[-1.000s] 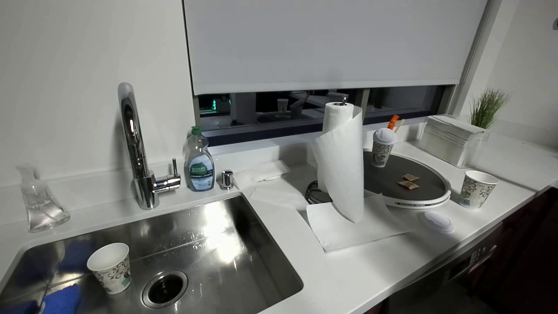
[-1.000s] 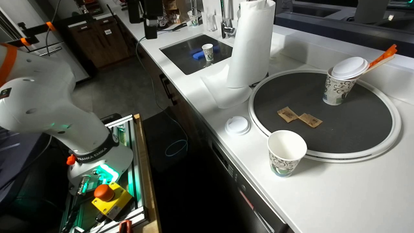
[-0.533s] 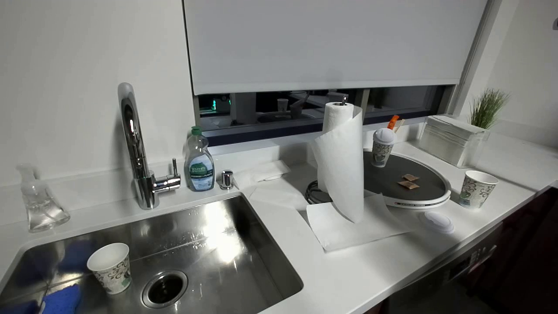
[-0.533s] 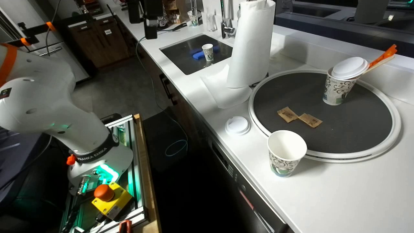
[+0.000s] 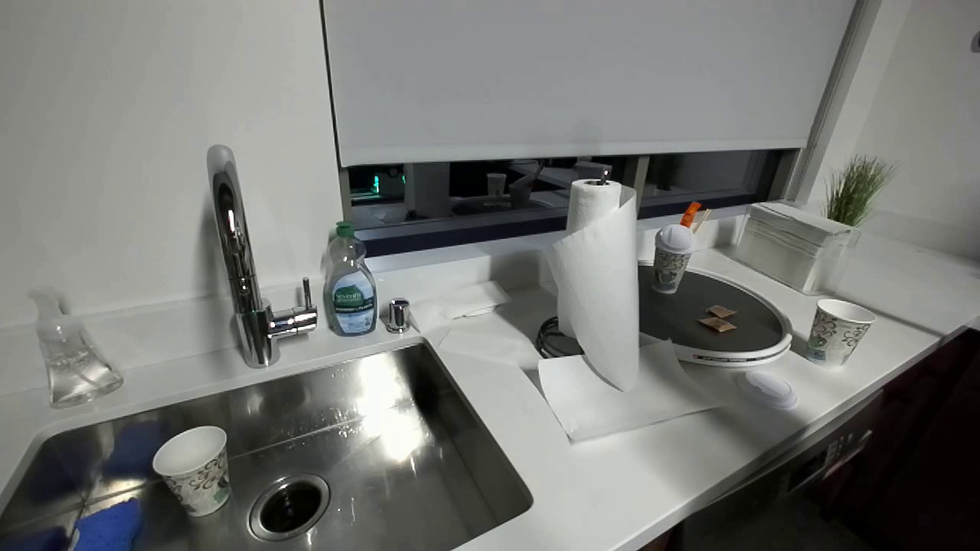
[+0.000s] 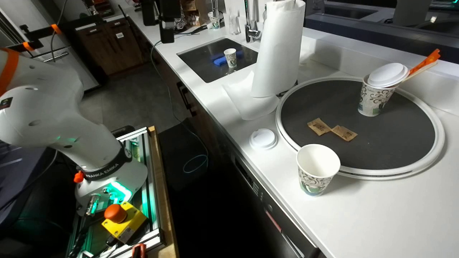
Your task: Remove the lid from the coffee cup
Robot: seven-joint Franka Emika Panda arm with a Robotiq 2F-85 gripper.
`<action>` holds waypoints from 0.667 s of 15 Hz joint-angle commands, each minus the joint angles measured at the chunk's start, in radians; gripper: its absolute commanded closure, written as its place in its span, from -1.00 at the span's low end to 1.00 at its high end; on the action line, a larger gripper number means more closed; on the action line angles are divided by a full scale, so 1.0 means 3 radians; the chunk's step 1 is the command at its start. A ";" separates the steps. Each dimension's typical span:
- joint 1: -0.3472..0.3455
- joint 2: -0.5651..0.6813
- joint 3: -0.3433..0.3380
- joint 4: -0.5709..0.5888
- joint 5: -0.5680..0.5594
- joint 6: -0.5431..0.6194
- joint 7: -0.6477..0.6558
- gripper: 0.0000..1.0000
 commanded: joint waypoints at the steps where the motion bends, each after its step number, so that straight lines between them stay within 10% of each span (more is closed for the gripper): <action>1: -0.0080 0.0048 0.0080 0.0013 -0.0033 0.0105 0.0241 -1.00; 10: -0.0465 0.0819 0.0149 0.0596 -0.0279 0.1014 0.1325 -1.00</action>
